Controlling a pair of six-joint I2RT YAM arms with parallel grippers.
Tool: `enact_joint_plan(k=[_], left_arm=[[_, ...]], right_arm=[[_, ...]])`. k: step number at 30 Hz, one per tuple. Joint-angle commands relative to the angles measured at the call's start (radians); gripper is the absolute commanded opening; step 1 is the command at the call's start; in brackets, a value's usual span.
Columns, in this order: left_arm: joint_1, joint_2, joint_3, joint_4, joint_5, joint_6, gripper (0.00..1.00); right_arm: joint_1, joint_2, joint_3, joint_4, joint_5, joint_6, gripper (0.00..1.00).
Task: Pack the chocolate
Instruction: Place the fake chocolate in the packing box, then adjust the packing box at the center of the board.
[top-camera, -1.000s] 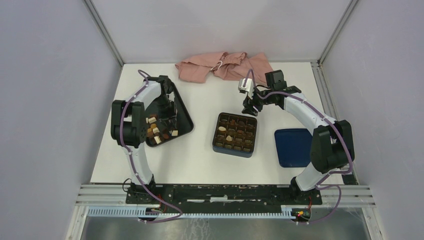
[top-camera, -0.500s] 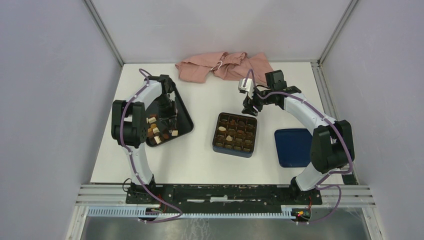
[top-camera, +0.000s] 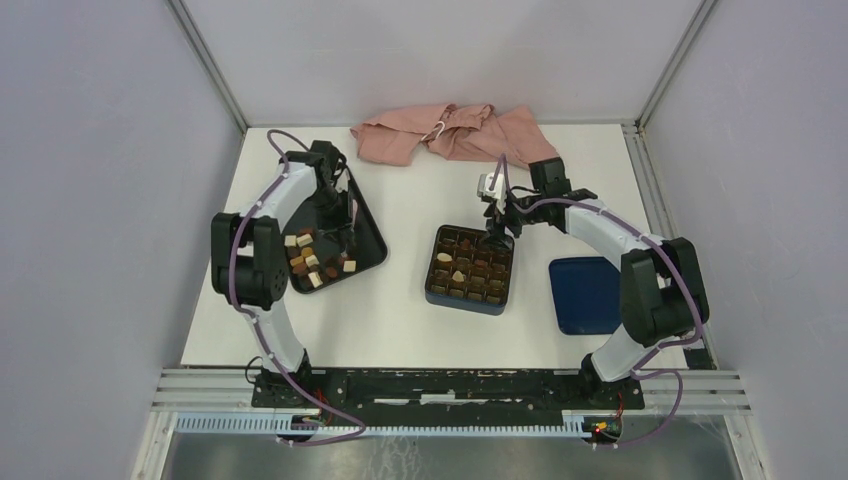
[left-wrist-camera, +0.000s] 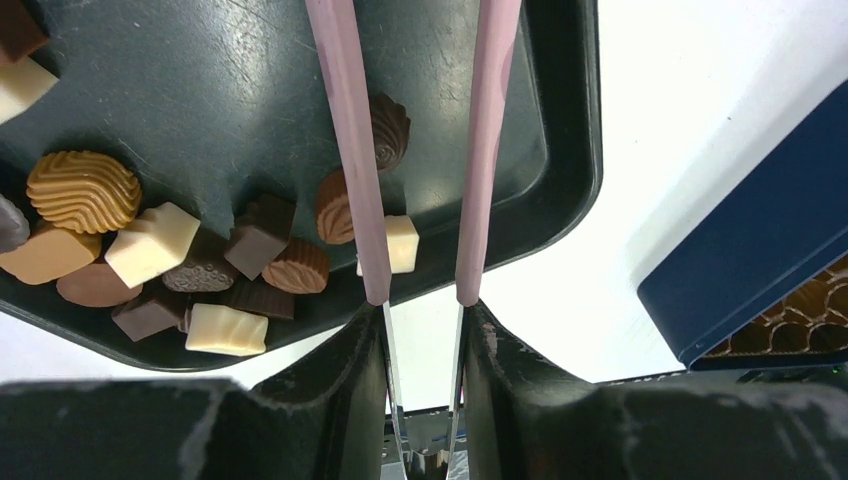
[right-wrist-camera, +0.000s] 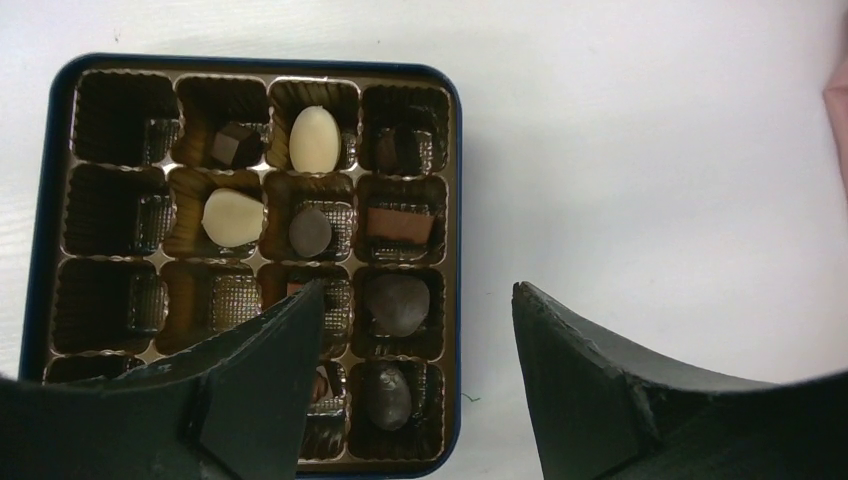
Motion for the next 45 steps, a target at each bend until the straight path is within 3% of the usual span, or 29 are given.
enact_joint_plan(k=[1, 13, 24, 35, 45], left_arm=[[-0.004, -0.099, -0.054, 0.063, 0.048, 0.016, 0.05], [-0.005, -0.278, -0.275, 0.167, 0.084, 0.000, 0.04], [-0.016, -0.333, -0.301, 0.190, 0.110, -0.008, 0.04], [-0.028, -0.428, -0.394, 0.215, 0.121, -0.018, 0.04], [-0.038, -0.498, -0.459, 0.224, 0.120, -0.035, 0.04]], right_arm=[[-0.006, -0.018, -0.042, 0.095, -0.014, -0.066, 0.75], [-0.006, 0.011, -0.104, 0.194, 0.102, -0.176, 0.72], [0.010, 0.061, -0.081, 0.160, 0.109, -0.221, 0.62], [0.030, 0.125, -0.026, 0.137, 0.136, -0.191, 0.39], [0.055, 0.105, -0.022, 0.152, 0.147, -0.174, 0.07]])
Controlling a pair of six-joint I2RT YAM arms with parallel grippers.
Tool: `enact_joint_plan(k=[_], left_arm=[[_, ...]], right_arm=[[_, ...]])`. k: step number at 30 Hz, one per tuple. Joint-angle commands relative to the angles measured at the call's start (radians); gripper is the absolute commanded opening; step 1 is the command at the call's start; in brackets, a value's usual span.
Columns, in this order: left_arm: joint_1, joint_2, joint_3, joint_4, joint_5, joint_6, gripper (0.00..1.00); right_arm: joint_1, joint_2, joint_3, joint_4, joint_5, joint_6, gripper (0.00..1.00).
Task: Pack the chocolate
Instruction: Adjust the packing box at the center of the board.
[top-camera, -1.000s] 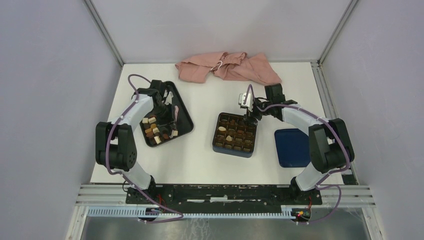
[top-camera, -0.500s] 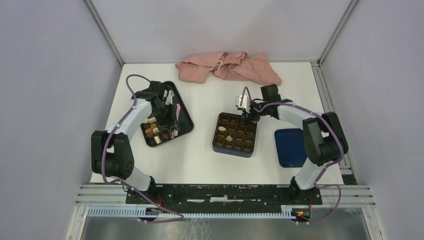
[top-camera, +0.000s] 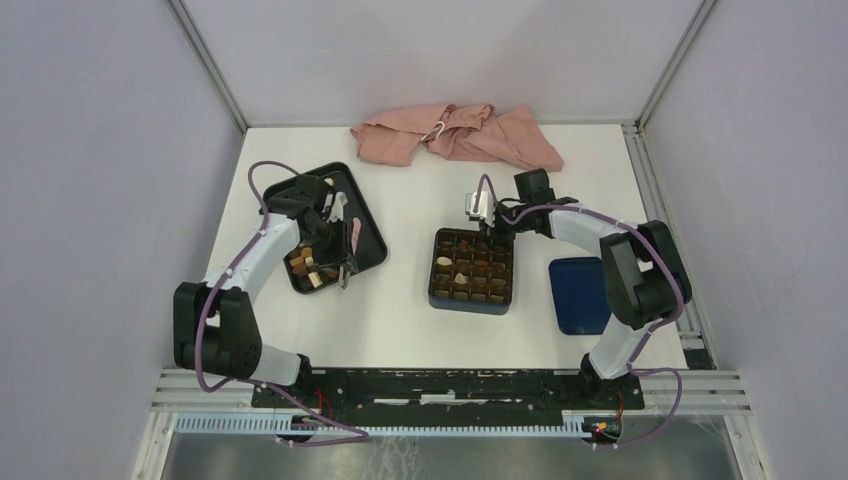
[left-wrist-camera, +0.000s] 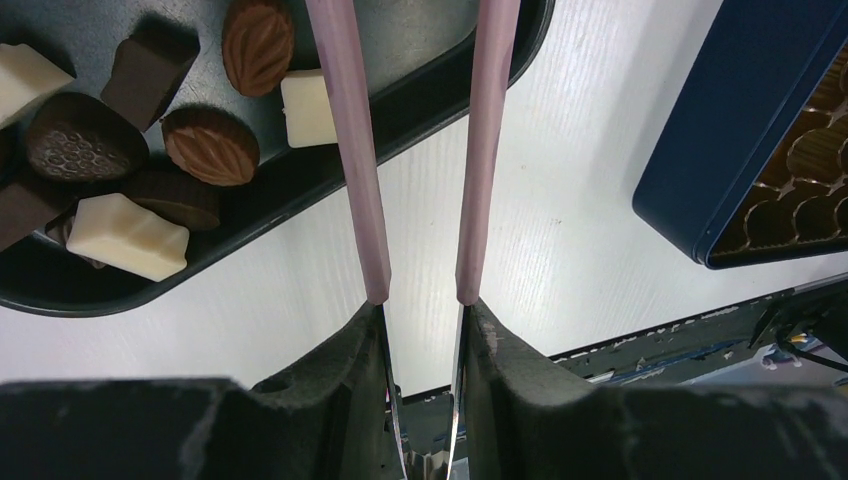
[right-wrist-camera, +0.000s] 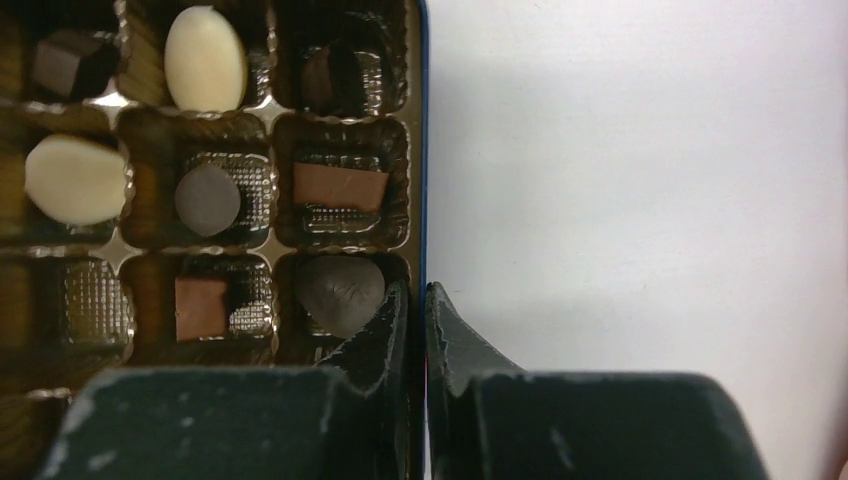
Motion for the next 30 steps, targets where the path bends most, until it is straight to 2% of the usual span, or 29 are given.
enact_joint_plan(k=[1, 3, 9, 13, 23, 30], left_arm=[[-0.011, -0.052, -0.013, 0.034, 0.022, -0.034, 0.04], [-0.012, -0.060, -0.018, 0.034, 0.023, -0.038, 0.04], [-0.034, -0.098, -0.026, 0.031, 0.027, -0.055, 0.04], [-0.057, -0.126, -0.026, 0.031, 0.029, -0.077, 0.04], [-0.086, -0.156, -0.027, 0.043, 0.014, -0.098, 0.03], [-0.133, -0.172, -0.030, 0.070, 0.060, -0.108, 0.03]], right_arm=[[0.009, -0.020, 0.041, 0.021, 0.010, 0.019, 0.05], [0.009, -0.034, 0.049, 0.025, 0.019, 0.041, 0.00], [0.014, -0.081, 0.089, 0.025, 0.055, 0.126, 0.00], [0.046, -0.130, 0.123, 0.032, 0.161, 0.204, 0.00], [0.149, -0.226, 0.131, 0.080, 0.401, 0.257, 0.00], [0.160, -0.200, 0.130, 0.078, 0.411, 0.298, 0.00]])
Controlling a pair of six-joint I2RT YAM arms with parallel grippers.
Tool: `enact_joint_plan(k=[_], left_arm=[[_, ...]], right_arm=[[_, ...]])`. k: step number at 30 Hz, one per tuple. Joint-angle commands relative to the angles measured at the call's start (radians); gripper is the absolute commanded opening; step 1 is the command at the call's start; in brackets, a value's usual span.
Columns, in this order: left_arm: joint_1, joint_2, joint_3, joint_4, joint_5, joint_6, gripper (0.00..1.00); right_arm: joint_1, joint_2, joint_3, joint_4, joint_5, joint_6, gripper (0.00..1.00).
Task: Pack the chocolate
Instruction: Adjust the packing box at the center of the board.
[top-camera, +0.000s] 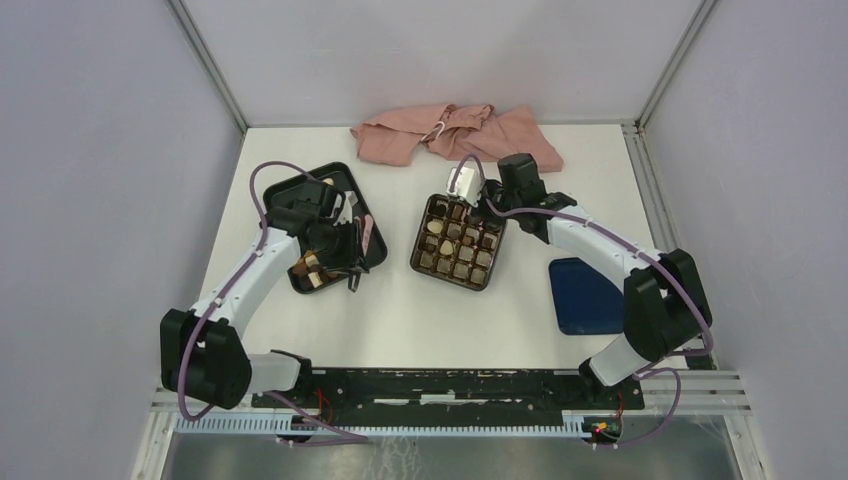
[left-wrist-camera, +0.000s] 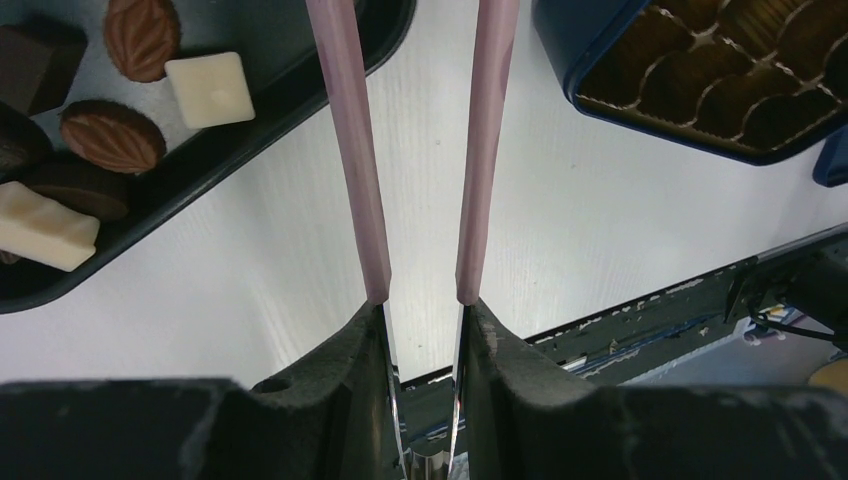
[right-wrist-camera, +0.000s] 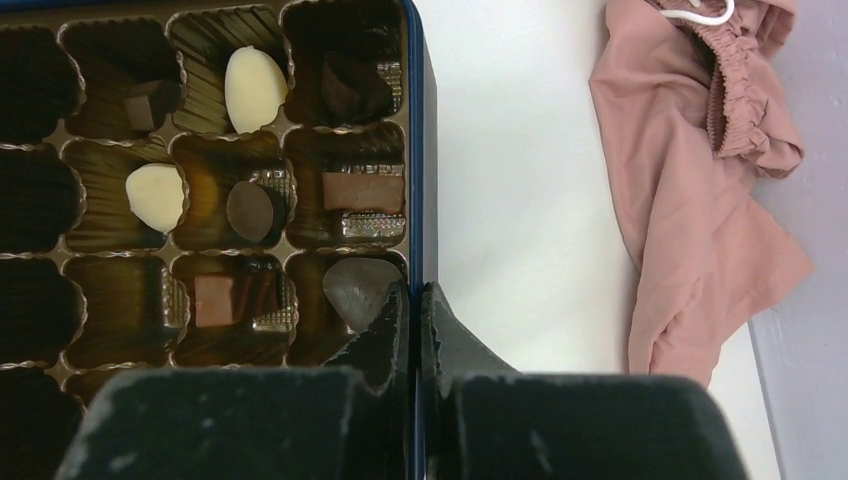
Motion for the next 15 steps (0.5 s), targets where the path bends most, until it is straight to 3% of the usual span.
enact_joint_plan(k=[1, 9, 15], left_arm=[[-0.043, -0.041, -0.005, 0.067, 0.062, -0.040, 0.03], [-0.204, -0.041, -0.017, 0.144, 0.115, -0.121, 0.03], [-0.357, -0.038, -0.026, 0.217, 0.119, -0.207, 0.03]], right_arm=[[-0.002, -0.010, 0.046, 0.064, 0.021, 0.057, 0.00], [-0.018, 0.036, 0.037, 0.056, -0.055, 0.095, 0.00], [-0.096, 0.079, 0.037, 0.039, -0.185, 0.150, 0.00]])
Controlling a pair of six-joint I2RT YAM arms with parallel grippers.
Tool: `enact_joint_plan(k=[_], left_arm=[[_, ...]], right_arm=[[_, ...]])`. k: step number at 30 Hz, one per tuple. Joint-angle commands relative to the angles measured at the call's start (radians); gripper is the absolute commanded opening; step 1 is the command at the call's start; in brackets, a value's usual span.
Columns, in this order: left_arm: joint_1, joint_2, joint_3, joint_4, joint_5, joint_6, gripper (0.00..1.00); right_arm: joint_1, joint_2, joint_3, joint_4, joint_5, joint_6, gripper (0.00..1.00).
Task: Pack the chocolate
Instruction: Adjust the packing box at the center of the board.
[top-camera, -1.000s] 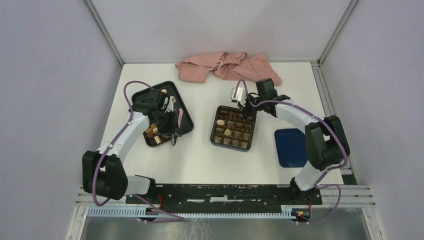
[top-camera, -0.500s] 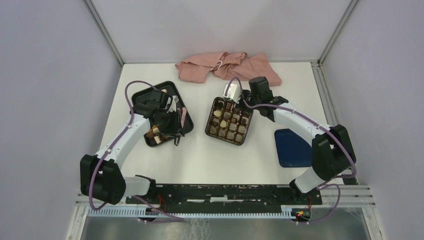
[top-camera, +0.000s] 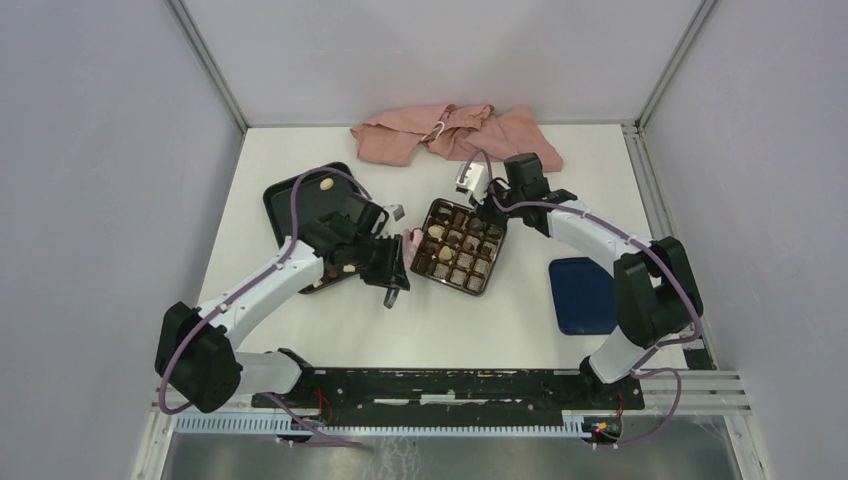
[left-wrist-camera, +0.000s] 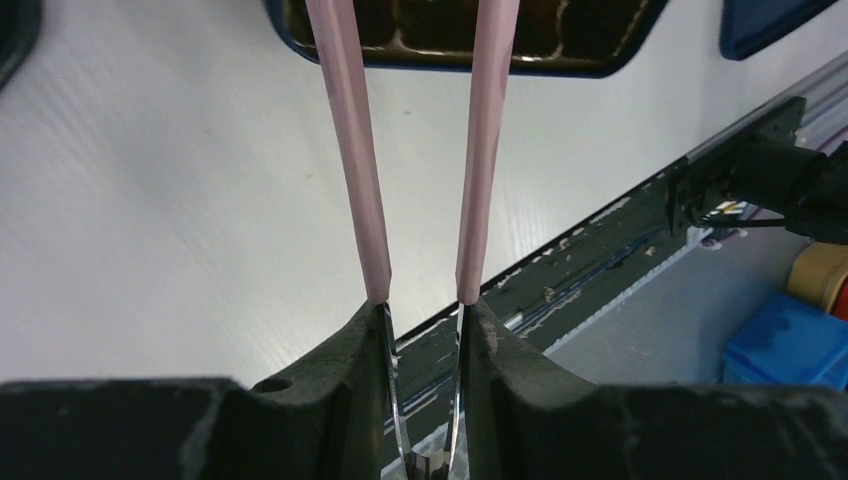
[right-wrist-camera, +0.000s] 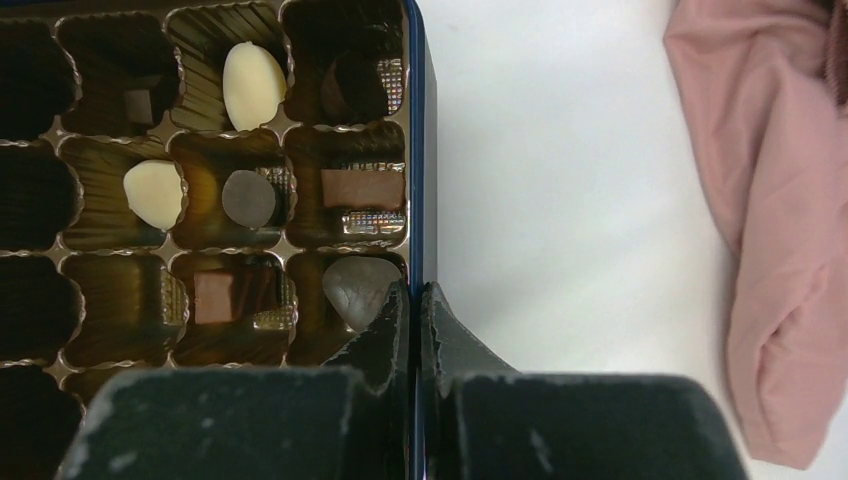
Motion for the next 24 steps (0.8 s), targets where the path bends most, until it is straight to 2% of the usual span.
enact_joint_plan(k=[1, 10, 24], left_arm=[[-0.097, -0.023, 0.001, 0.112, 0.042, -0.112, 0.03], [-0.278, 0.123, 0.065, 0.179, 0.006, -0.166, 0.04], [-0.320, 0.295, 0.173, 0.142, -0.069, -0.139, 0.07]], right_arm=[[-0.056, 0.020, 0.036, 0.036, -0.110, 0.059, 0.00], [-0.066, 0.024, 0.028, 0.041, -0.133, 0.080, 0.00], [-0.066, 0.027, 0.027, 0.031, -0.145, 0.077, 0.00]])
